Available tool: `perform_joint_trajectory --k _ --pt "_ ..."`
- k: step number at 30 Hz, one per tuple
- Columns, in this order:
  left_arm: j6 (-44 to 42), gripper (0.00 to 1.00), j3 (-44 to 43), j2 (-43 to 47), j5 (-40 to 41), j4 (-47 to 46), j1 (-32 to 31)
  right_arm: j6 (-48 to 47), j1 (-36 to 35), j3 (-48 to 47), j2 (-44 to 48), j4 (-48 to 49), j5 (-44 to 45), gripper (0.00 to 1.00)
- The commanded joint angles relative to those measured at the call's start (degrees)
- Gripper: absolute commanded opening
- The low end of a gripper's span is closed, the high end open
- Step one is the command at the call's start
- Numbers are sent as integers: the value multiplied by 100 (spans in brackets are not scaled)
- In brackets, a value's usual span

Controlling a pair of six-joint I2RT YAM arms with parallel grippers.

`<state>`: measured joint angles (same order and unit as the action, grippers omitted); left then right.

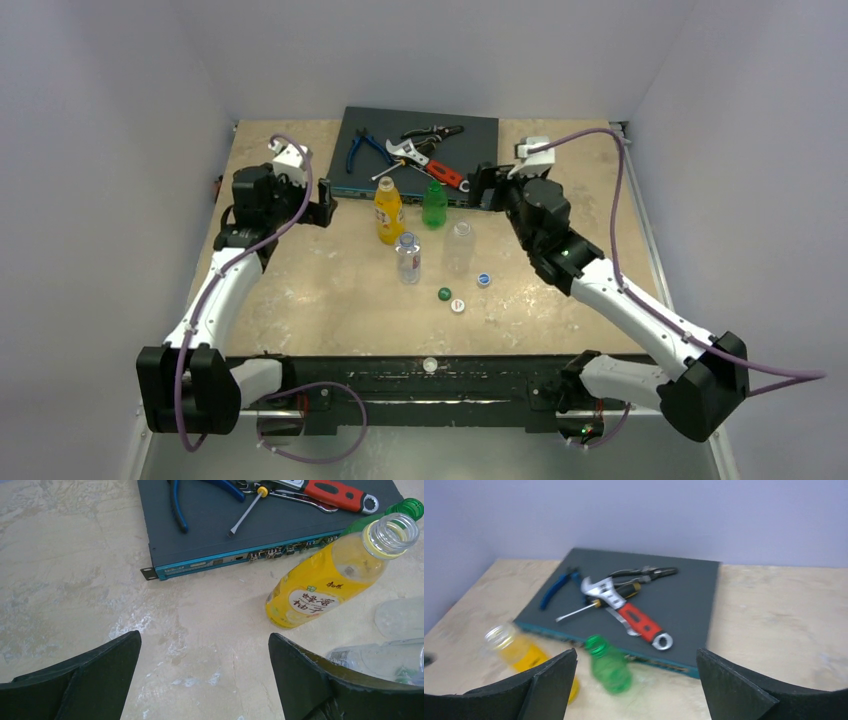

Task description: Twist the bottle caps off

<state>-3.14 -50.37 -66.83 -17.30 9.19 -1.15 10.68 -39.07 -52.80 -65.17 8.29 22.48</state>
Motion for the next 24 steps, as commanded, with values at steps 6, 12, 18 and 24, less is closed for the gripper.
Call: perform_joint_trajectory --k 6,12,18,24 --pt "457 100 376 -382 267 -1452 71 890 1927 536 82 718 1192 97" --pt "340 100 992 -1218 588 -2807 113 677 2618 1394 -100 1824 1760 99" --pt "343 100 1898 -1934 575 -4580 264 521 3278 2109 -598 2858 1402 99" --pt "224 100 2659 -2362 492 -6328 347 66 3320 2750 -1119 4091 1089 99"
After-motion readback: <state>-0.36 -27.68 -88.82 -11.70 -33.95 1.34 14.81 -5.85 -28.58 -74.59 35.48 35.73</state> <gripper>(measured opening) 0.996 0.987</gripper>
